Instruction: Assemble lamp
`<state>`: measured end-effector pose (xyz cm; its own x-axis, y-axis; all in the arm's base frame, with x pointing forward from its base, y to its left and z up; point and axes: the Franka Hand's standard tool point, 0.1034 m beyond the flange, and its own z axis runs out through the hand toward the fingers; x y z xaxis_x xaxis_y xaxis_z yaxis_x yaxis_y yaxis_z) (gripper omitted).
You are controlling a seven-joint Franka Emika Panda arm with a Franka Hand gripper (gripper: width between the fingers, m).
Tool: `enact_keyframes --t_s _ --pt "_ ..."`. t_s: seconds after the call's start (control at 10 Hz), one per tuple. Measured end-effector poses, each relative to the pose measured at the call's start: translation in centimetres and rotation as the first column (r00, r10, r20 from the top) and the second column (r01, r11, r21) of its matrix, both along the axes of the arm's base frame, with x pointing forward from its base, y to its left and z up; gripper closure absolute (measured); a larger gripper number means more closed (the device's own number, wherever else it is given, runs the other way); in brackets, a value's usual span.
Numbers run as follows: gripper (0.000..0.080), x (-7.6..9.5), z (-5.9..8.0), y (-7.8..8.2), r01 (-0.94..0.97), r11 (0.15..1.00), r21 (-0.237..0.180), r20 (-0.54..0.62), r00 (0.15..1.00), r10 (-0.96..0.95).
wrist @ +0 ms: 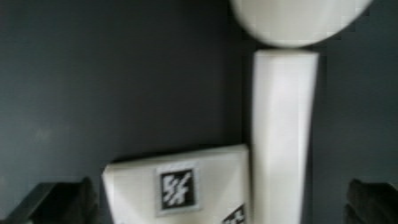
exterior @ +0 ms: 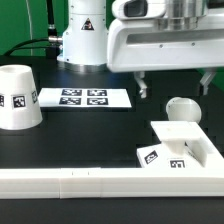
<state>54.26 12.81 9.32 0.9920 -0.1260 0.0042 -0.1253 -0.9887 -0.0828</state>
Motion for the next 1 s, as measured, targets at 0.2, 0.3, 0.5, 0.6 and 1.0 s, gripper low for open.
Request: enact_keyframes --t_s 0.2,0.3,0.5,0.6,1.0 --pt "0.0100 -0.3 0.0 0.7 -0.024 1.000 0.000 0.001 1.000 0.024" --pt "0.0100 -0.3 0.0 0.7 -0.025 1.000 0.000 -0.002 1.000 0.025" --pt "0.0100 -0.5 -0.1 0.7 -0.028 1.000 -0.002 -0.019 0.999 0.028" --pt "0.0100 -0.7 -0.2 0.8 -0.024 1.000 -0.003 -0.031 0.999 0.024" --pt "0.0100 -2.1 -1.4 1.6 -0.115 0.993 0.021 -0.243 0.963 0.117"
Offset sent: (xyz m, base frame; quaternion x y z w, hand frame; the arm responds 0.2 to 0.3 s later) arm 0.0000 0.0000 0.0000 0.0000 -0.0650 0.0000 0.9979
